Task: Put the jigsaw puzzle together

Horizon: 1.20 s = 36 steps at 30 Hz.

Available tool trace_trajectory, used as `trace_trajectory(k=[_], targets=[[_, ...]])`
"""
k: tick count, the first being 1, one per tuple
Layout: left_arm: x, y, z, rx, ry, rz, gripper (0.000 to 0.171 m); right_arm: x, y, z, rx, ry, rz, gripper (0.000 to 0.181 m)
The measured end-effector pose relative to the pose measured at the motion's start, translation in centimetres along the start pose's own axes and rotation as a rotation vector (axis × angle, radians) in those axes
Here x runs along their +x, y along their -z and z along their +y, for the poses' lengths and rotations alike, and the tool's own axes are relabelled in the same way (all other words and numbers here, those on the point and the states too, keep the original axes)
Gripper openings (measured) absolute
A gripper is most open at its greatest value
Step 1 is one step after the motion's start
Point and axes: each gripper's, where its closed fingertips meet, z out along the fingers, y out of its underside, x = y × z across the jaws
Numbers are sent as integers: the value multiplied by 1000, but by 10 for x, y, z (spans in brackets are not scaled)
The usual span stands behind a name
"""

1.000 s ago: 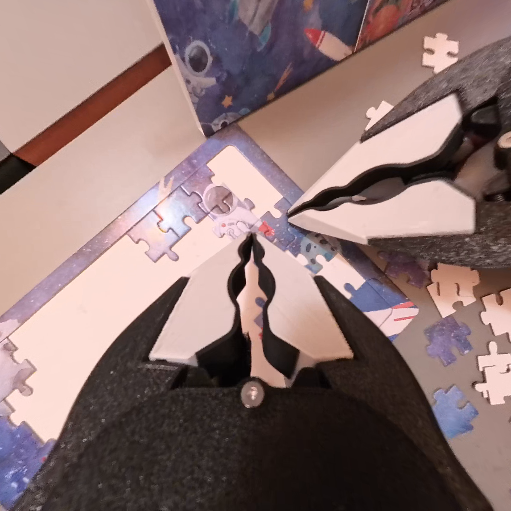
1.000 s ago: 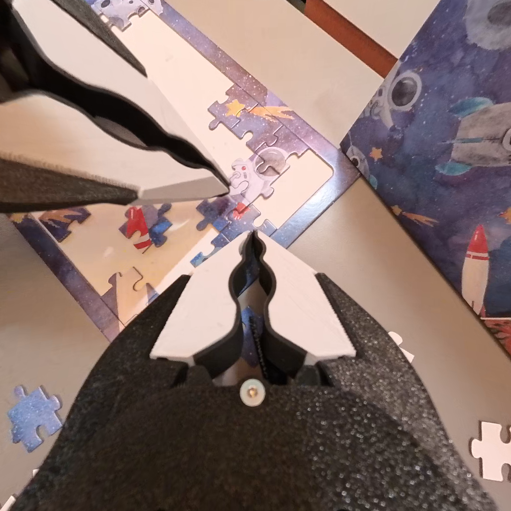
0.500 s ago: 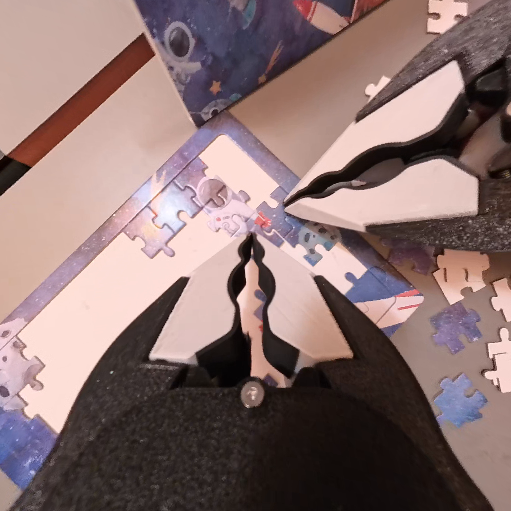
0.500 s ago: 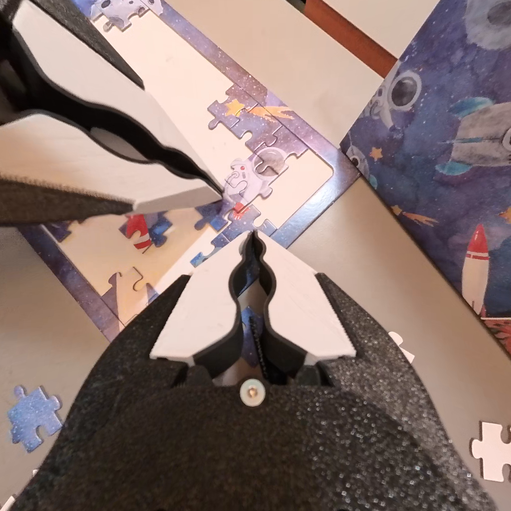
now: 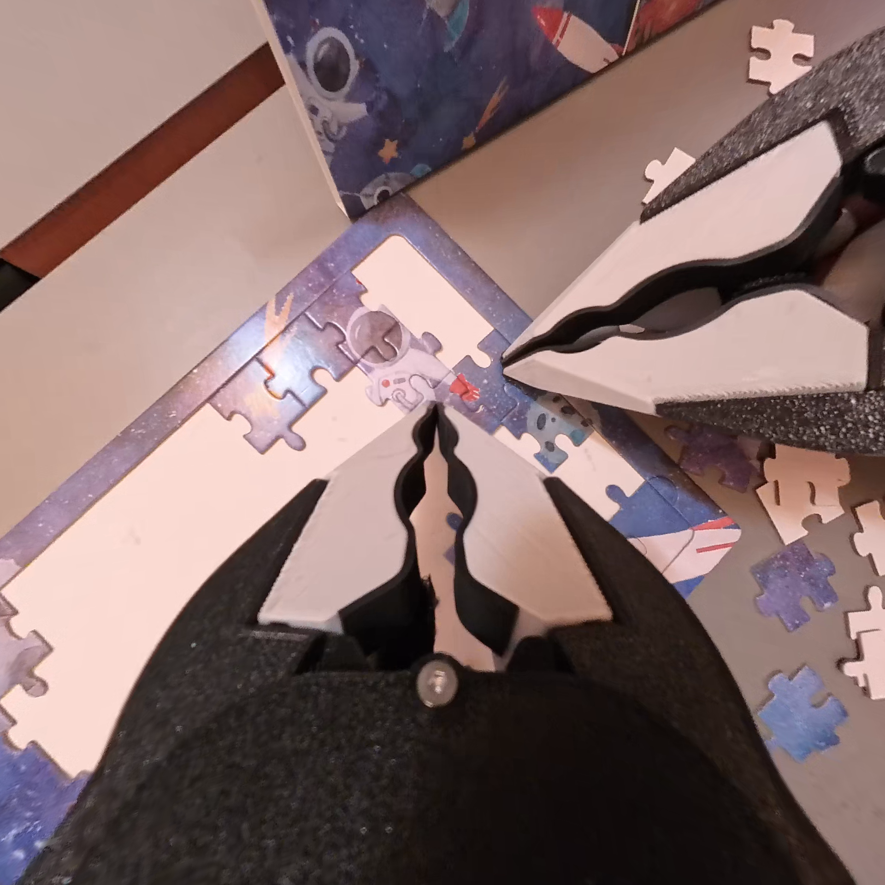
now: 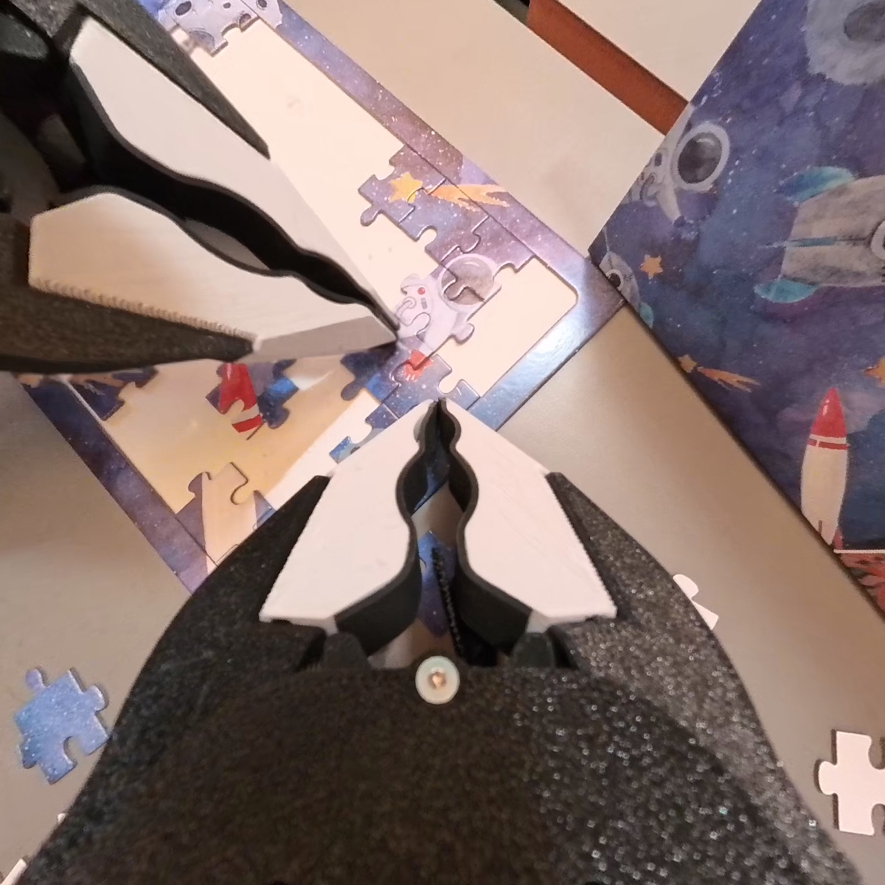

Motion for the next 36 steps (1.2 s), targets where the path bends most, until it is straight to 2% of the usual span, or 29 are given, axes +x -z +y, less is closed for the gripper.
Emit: trace_trajectory(k=[5, 20, 23, 26, 31, 33, 36], targets=[[11, 3, 0, -12, -33, 45, 0, 0, 0, 0, 0, -1, 0, 0], [11, -4, 3, -12, -40, 18, 0, 2, 2, 0, -27, 32, 42, 0], [11, -4, 3, -2, -16, 45, 0, 2, 10, -22, 69, 103, 83, 0], [11, -4, 3, 5, 5, 63, 0, -10, 0, -24, 83, 58, 4, 0], [11, -4, 3, 25, 46, 108, 0, -8, -9, -29, 143, -5, 9, 0], [11, -4, 3, 28, 48, 112, 0, -6, -14, -20, 93, 5, 26, 0], [11, -3, 3, 28, 65, 130, 0, -6, -15, -17, 90, -11, 6, 0]])
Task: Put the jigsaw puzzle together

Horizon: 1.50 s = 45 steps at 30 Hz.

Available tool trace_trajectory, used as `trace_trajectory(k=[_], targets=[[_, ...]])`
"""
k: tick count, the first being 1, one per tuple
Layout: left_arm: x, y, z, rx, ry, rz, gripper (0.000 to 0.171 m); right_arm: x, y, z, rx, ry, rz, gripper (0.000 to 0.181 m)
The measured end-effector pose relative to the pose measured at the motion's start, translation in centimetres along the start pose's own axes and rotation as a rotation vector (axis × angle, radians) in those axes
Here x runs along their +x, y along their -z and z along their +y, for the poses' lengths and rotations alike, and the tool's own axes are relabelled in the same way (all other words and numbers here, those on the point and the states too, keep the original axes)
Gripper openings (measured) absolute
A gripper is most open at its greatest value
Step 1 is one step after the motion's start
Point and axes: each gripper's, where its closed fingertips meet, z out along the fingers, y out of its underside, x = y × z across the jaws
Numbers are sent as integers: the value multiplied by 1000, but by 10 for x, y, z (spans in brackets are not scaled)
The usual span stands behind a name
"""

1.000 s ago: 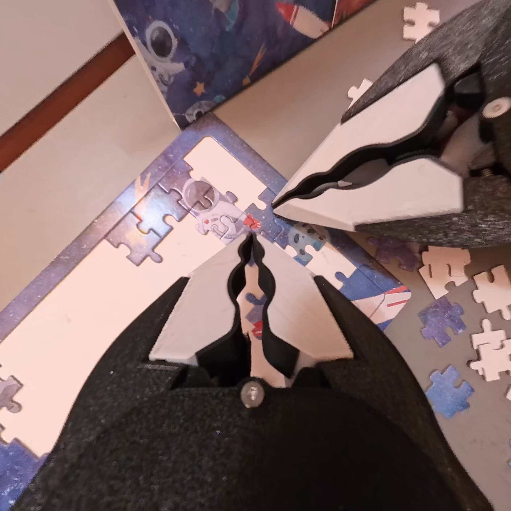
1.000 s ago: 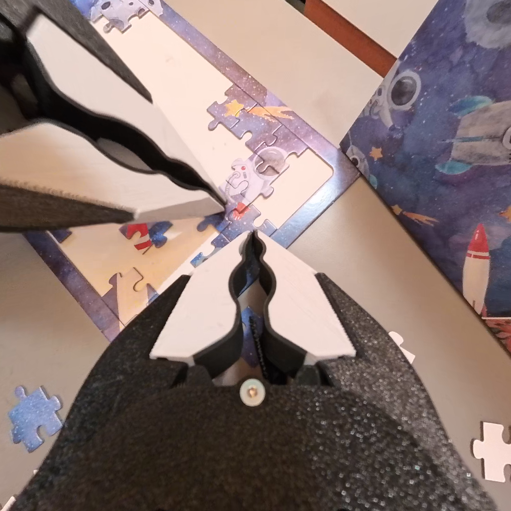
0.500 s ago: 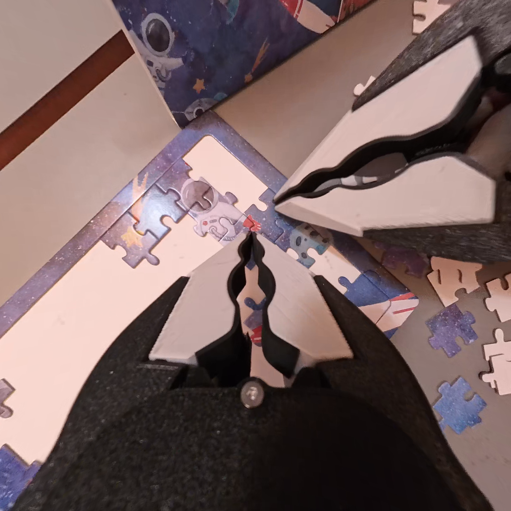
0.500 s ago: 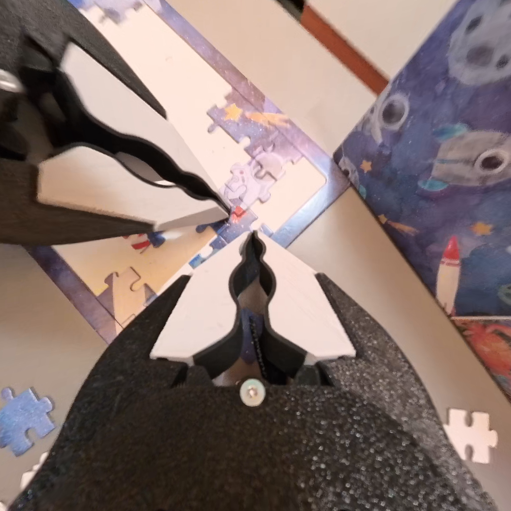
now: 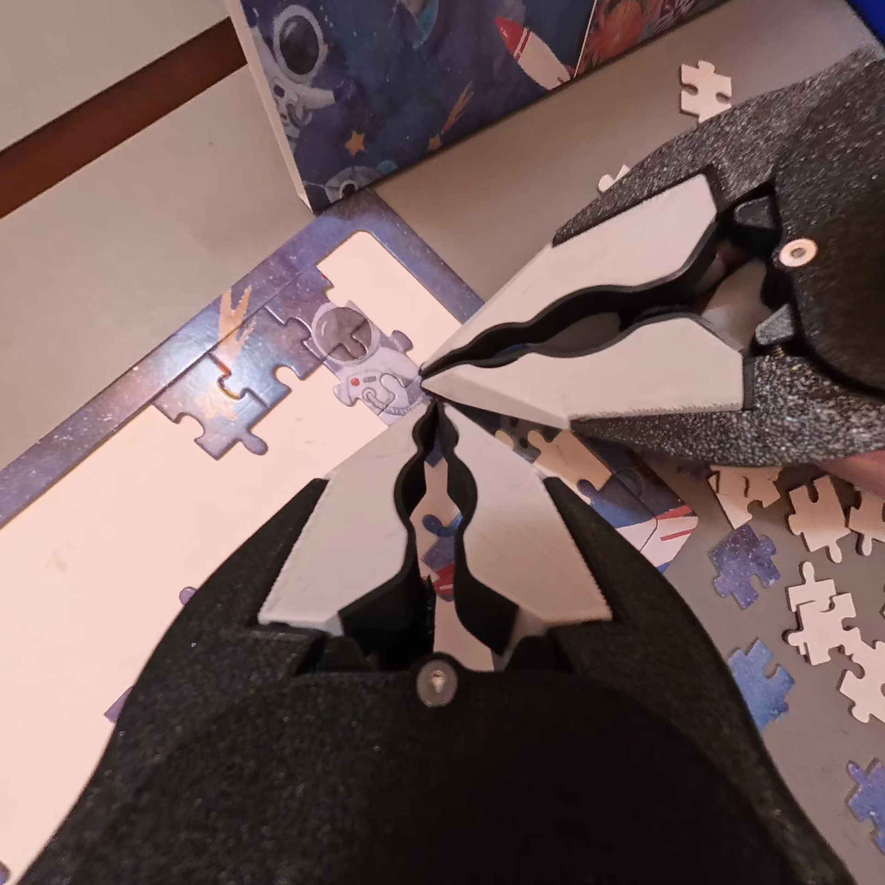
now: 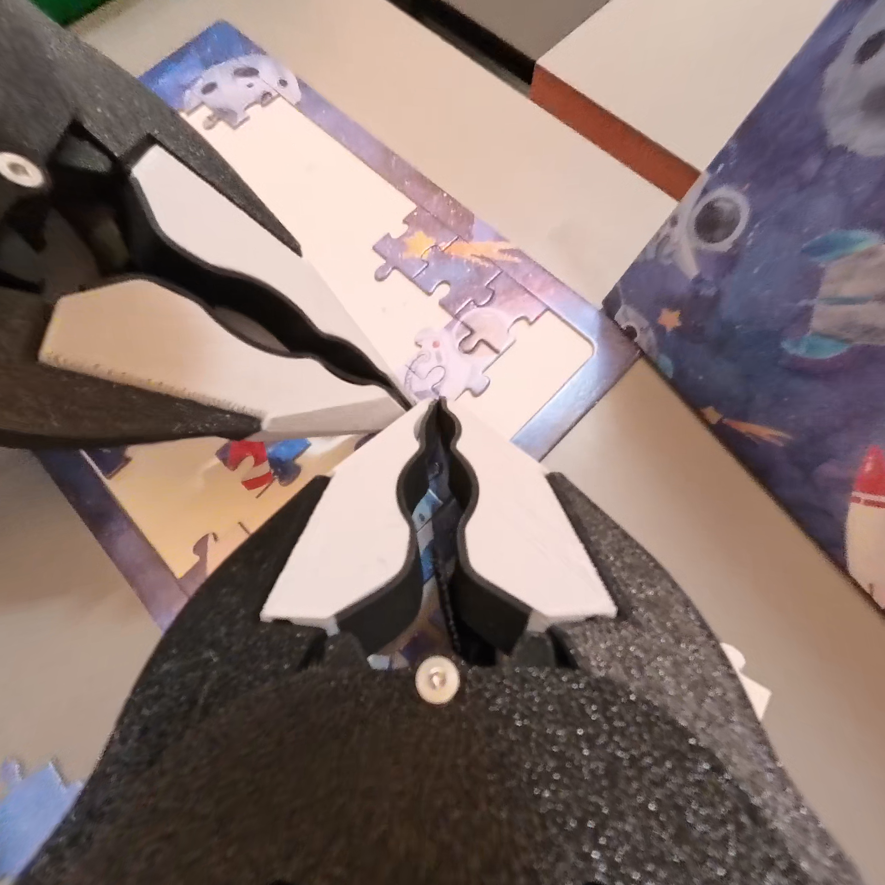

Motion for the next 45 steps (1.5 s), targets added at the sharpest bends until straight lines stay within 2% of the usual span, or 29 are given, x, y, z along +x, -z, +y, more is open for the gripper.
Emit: trace_trajectory(k=[5, 10, 15, 19, 25, 27, 31, 33, 36, 38, 41, 45], targets=[[-7, 12, 1, -5, -9, -7, 0, 0, 0, 0, 0, 15, 5, 0], [-2, 4, 6, -23, -46, -5, 0, 1, 1, -2, 5, -10, -12, 0], [-2, 4, 6, -25, -40, -2, 0, 7, 23, -29, 146, -21, 7, 0], [-2, 4, 6, -33, -35, -13, 0, -3, -2, 0, 8, 99, 25, 0], [2, 17, 0, -7, -27, 31, 0, -2, -1, 0, -1, 91, 43, 0], [5, 9, 10, -61, -56, 28, 0, -2, -1, -1, 1, 79, 30, 0], [3, 4, 8, -43, -51, 11, 0, 9, 9, -10, 49, 54, 59, 0], [3, 4, 8, -39, -49, 11, 0, 9, 16, -14, 68, 13, 23, 0], [3, 4, 8, -46, -48, 3, 0, -1, 14, 2, -25, 13, -52, 0], [3, 5, 6, -38, -49, -4, 0, 8, 15, 6, -39, 30, 1, 0], [7, 9, 1, -9, -21, 43, 0, 15, 25, 7, -34, -18, -10, 0], [3, 10, 2, -16, -17, 28, 0, 19, 25, 14, -63, 0, 14, 0]])
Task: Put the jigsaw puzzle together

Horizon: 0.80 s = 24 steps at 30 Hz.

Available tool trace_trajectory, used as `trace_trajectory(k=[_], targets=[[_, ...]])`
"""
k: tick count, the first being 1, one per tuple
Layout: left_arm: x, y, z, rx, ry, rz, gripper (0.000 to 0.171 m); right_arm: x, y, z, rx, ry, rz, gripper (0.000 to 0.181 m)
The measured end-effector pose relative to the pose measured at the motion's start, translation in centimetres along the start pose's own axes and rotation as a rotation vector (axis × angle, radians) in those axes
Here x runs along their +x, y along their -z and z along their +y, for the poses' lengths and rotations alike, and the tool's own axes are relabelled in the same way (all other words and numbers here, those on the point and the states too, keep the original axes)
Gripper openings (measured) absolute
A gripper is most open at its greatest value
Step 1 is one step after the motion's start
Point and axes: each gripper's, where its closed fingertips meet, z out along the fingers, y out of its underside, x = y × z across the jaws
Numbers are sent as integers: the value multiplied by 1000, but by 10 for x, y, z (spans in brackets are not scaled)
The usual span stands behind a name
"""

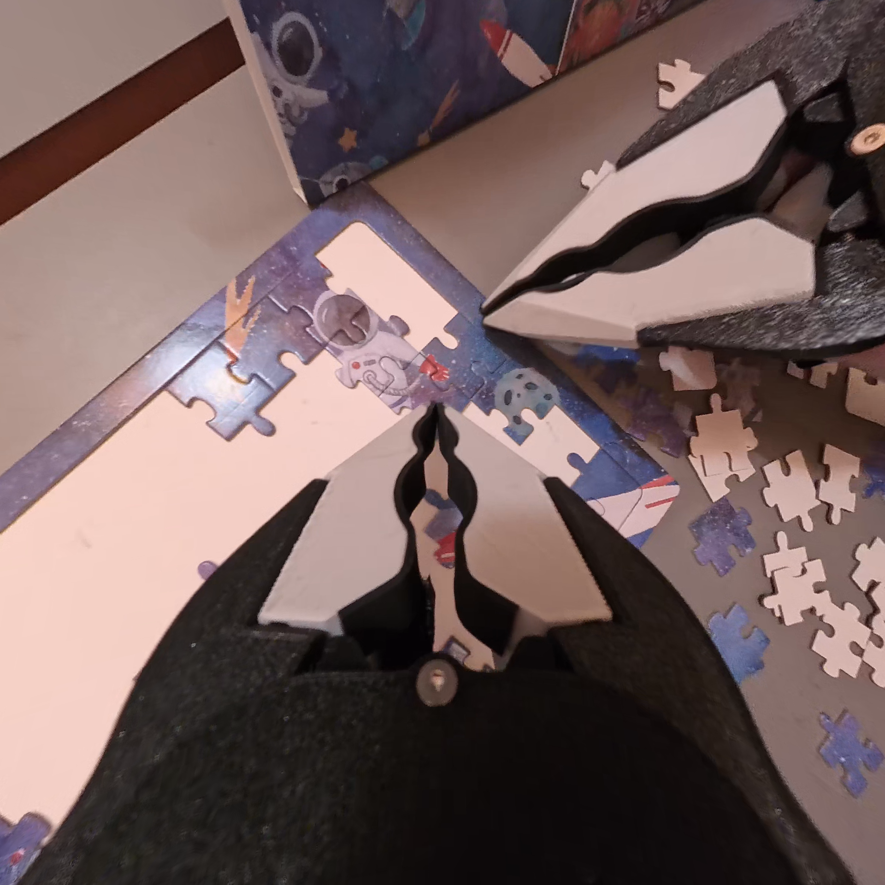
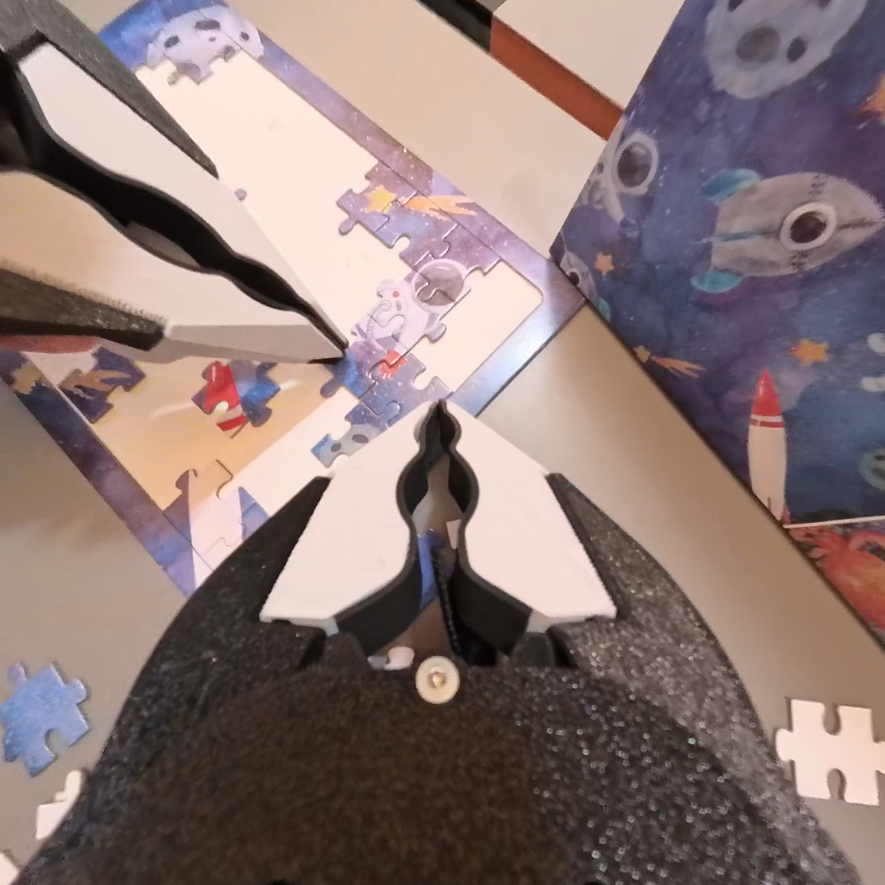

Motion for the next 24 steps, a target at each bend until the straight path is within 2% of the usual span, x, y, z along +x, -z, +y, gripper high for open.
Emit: trace_trajectory(k=[7, 10, 14, 19, 24], targets=[[-1, -12, -2, -2, -11, -83, 0, -4, -5, 4, 12, 16, -8, 0], [-1, -12, -4, 21, 32, -51, 0, -4, -5, 5, 28, 0, -12, 0], [-7, 4, -10, 62, 86, -6, 0, -4, -5, 5, 45, -30, -25, 0], [-10, -9, 1, 19, 65, -35, 1, -4, -5, 5, 55, -40, -23, 0], [-7, -10, -3, -4, 17, -97, 0, -4, -4, 5, 69, -44, -12, 0]])
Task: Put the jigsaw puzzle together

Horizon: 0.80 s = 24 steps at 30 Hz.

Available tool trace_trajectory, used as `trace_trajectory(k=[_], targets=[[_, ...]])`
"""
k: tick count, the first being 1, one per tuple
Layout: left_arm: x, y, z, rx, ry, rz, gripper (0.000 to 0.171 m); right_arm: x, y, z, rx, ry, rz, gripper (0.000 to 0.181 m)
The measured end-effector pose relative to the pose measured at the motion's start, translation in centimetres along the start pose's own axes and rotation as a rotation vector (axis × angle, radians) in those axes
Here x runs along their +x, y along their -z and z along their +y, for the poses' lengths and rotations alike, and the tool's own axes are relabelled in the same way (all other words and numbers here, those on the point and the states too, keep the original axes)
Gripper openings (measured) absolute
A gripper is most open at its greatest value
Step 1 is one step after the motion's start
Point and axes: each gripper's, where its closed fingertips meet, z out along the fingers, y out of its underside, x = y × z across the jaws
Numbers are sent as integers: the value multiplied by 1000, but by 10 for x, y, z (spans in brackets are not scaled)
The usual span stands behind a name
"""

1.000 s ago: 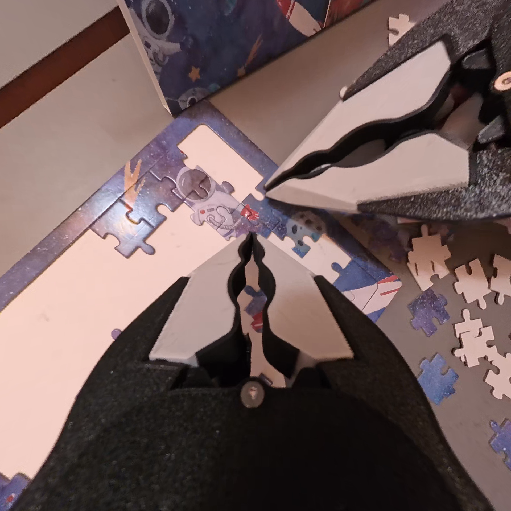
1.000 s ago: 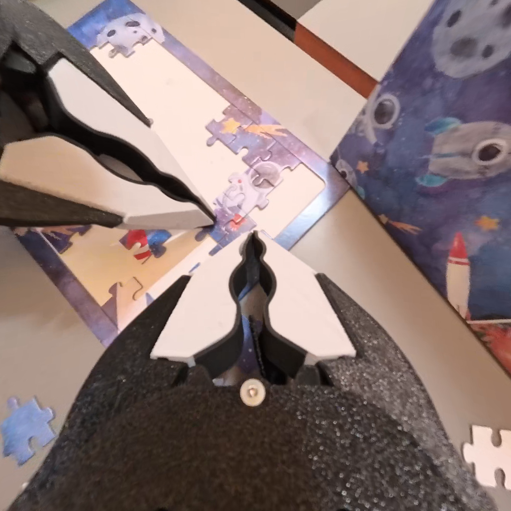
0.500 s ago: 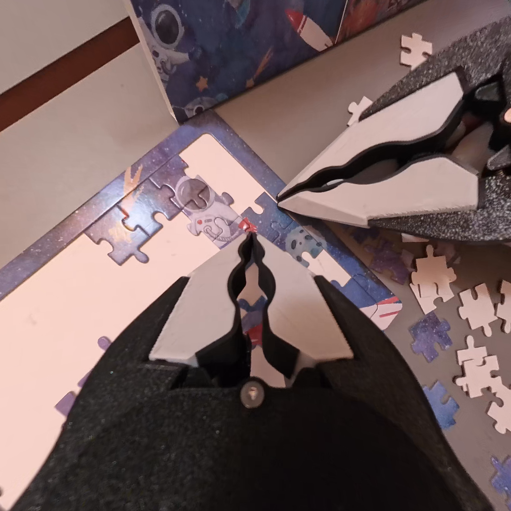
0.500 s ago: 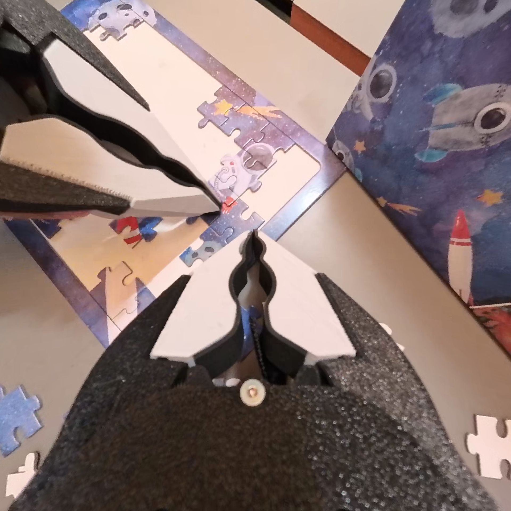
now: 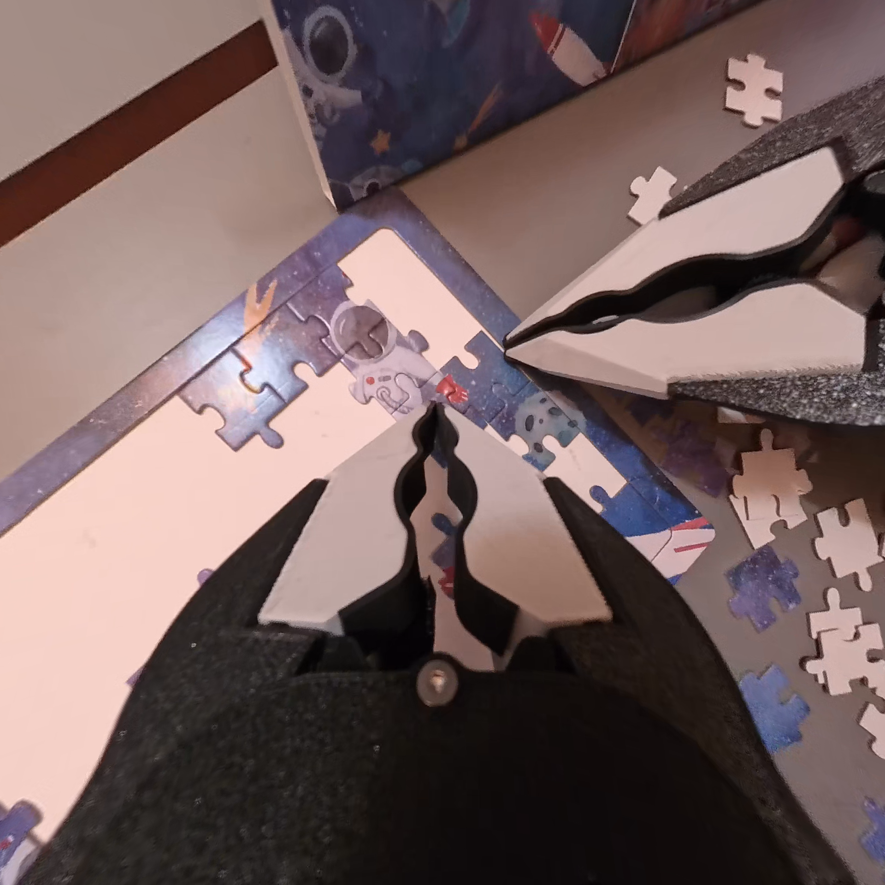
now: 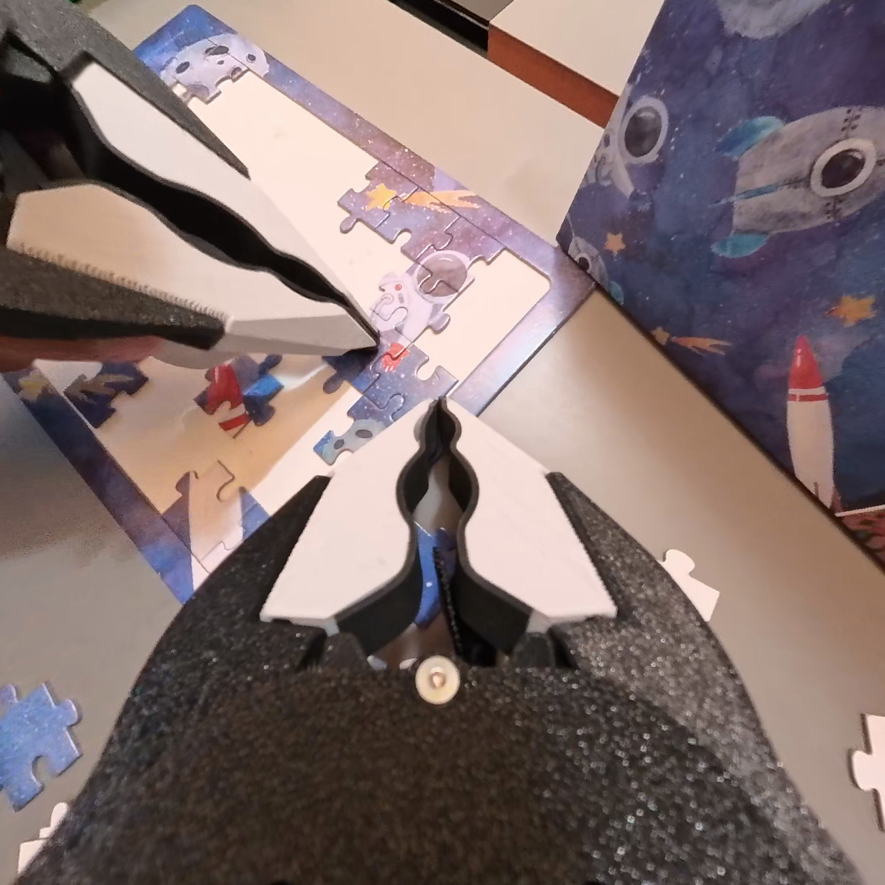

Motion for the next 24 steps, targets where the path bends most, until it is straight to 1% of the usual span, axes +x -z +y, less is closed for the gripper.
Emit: trace_trajectory(k=[3, 5, 7, 9, 12, 15, 18, 24], targets=[[9, 1, -7, 43, 55, 67, 0, 0, 0, 0, 14, -32, -30, 0], [0, -4, -4, 42, 60, 24, 0, 0, 0, 0, 21, -49, -46, 0], [-1, -5, -5, 52, 91, 30, 0, 0, 0, 0, 22, -52, -49, 0], [-1, -4, -5, 50, 83, 22, 0, 0, 0, 0, 21, -48, -45, 0], [5, 10, -9, 62, 98, 83, 0, 0, 0, 0, 28, -51, -49, 0], [5, 21, 3, -11, 59, 96, 0, 0, 0, 0, 32, -59, -56, 0], [6, 16, 17, -82, 38, 92, 0, 0, 0, 0, 32, -58, -56, 0], [9, 7, 11, -41, 51, 93, 0, 0, 0, 0, 32, -56, -51, 0]])
